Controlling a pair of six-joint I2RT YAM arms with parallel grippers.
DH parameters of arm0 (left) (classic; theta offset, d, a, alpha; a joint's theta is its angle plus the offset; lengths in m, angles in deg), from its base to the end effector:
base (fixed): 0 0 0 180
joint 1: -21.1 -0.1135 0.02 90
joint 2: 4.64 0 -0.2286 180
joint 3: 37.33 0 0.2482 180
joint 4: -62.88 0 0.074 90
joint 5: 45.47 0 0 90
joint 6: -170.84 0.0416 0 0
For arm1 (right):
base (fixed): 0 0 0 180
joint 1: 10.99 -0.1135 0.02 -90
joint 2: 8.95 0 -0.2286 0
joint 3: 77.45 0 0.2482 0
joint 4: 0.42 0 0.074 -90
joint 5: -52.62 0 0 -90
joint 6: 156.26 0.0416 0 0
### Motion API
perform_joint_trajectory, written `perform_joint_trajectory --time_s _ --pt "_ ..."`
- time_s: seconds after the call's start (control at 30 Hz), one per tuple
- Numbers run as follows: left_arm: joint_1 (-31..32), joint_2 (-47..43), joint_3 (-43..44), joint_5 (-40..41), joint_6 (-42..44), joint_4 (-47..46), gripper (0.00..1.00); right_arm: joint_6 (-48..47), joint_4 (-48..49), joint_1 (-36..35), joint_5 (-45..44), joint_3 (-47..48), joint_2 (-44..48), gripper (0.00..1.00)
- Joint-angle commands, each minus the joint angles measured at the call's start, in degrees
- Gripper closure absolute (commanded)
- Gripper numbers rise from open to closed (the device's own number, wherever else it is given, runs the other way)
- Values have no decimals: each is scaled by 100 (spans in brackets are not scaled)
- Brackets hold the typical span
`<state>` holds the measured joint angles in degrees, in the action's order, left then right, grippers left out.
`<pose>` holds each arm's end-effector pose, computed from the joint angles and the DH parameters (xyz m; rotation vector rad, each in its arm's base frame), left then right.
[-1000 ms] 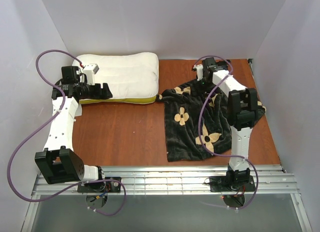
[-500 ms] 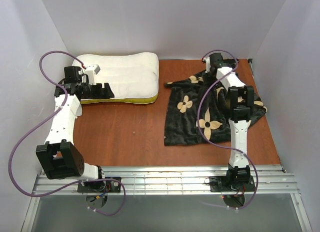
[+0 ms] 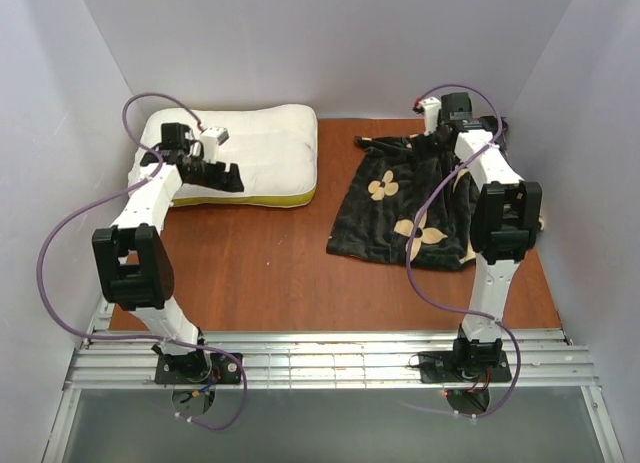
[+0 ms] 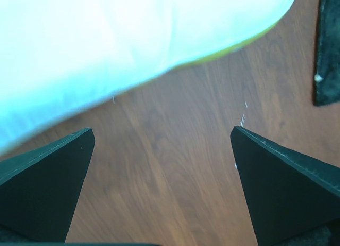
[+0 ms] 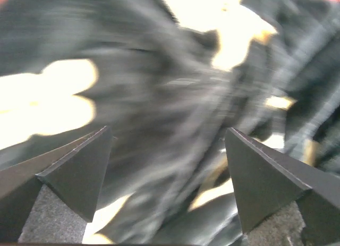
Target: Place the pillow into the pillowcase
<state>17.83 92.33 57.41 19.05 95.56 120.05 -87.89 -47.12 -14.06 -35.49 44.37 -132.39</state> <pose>0.3530 0.0022 0.2347 0.4054 2.4850 -0.4537 0.4702 0.0266 0.2109 -0.5316 2.3572 -0.1090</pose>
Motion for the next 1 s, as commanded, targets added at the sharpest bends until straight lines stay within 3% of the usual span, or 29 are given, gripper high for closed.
perform_joint_trajectory --time_s 0.0,0.17,0.27,0.47,0.63,0.7,0.77,0.87,0.97 --pt "465 304 607 306 820 -512 2 -88 -331 -806 864 -429 839 21" --pt "511 1506 2065 368 234 -434 2 500 -350 -1642 1208 -728 462 29" --pt "511 1772 2576 289 -311 -275 2 746 -236 -1924 1243 -685 -12 32" --pt "503 1572 2569 43 -795 -134 2 686 -236 -2364 1103 -921 -506 33" --pt "494 1211 2033 78 -936 -406 2 826 -262 -2444 2033 -1826 -278 35" --pt "476 1184 1988 43 -1059 -459 2 827 -288 -2505 2674 -2125 -207 45" --pt "459 1175 2023 -1 -1138 -433 2 670 -385 -2671 2974 -2468 -128 59" --pt "397 1140 2129 -89 -1191 -381 2 31 -700 -3022 3229 -2811 12 73" --pt "353 1157 2243 -247 -1130 -223 2 -515 -1131 -3304 3335 -3222 337 73"
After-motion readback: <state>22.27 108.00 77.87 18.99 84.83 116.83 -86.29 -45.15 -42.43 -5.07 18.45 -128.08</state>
